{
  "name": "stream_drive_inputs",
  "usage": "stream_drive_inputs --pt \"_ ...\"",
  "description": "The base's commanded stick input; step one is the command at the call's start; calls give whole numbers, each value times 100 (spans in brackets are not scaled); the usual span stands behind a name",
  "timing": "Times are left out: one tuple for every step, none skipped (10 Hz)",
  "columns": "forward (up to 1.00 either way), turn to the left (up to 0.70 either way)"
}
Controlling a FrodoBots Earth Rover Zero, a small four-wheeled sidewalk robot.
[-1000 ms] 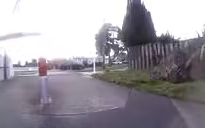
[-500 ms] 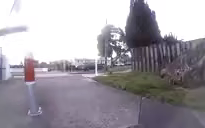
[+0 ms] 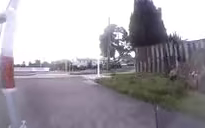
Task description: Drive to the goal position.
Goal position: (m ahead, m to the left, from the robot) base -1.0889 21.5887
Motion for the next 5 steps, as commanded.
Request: stream_drive_inputs --pt "85 24" --pt "85 29" --pt "85 34" --pt "85 34" --pt "85 34"
